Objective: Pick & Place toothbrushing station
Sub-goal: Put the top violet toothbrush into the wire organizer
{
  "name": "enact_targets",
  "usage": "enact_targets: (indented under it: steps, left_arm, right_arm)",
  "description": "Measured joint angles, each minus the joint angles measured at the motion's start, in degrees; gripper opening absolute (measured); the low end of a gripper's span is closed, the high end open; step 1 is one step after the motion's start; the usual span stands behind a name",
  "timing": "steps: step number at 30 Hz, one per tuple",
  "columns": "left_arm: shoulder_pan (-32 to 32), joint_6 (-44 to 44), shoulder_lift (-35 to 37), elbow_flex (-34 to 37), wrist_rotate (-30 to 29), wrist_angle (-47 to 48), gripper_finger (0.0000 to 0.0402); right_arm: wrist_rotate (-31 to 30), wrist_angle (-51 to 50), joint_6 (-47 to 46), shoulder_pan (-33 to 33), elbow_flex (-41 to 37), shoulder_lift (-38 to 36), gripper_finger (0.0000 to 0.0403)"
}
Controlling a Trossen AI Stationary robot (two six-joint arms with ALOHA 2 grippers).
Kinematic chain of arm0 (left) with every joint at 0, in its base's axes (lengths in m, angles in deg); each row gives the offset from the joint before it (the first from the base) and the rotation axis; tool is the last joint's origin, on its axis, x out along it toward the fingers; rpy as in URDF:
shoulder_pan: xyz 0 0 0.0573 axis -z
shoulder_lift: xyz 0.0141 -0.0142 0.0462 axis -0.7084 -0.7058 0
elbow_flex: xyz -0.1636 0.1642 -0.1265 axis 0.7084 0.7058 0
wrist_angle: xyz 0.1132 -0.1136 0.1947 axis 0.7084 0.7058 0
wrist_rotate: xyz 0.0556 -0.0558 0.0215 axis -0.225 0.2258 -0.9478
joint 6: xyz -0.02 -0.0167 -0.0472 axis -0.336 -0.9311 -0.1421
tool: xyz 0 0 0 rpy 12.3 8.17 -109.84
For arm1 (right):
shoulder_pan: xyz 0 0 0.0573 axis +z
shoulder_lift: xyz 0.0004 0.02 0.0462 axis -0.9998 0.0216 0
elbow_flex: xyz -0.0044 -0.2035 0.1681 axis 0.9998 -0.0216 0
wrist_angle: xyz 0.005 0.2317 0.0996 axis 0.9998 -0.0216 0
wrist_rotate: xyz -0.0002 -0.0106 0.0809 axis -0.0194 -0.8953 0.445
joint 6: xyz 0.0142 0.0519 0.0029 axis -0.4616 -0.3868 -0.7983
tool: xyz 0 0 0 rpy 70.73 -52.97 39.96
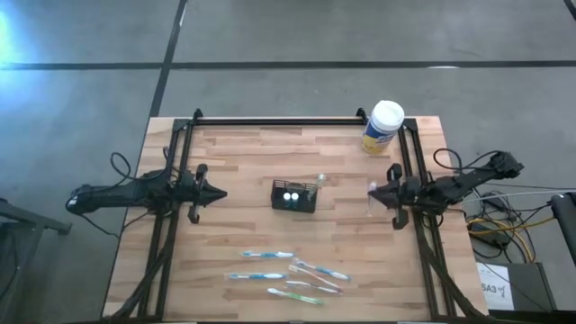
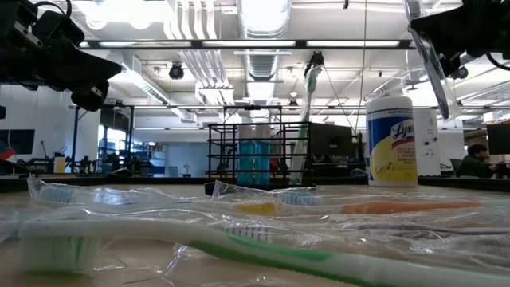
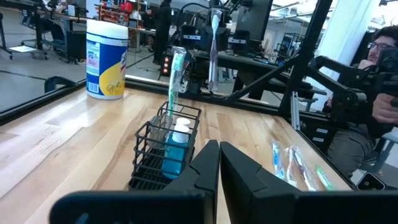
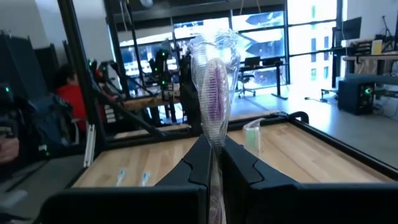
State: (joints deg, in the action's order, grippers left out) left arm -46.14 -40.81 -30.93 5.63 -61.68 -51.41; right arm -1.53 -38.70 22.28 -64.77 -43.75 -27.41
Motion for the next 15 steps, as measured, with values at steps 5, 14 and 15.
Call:
enact_targets:
  steps: [5,14,15]
  left_arm:
    - [0.0,0.0,0.0,0.0,-0.5,0.0,0.0019]
    - [0.0,0.0,0.0,0.0,-0.5,0.0,0.0019]
    - [0.0,0.0,0.0,0.0,-0.5,0.0,0.0019]
  right_arm:
    - [-0.1,0.3,-1.0,0.0,2.5,0.9,0.0013]
    - [-0.1,6.0,7.1,0.0,15.9,18.7,0.0013]
    - [0.2,7.6,9.1,0.0,17.5,21.7,0.0013]
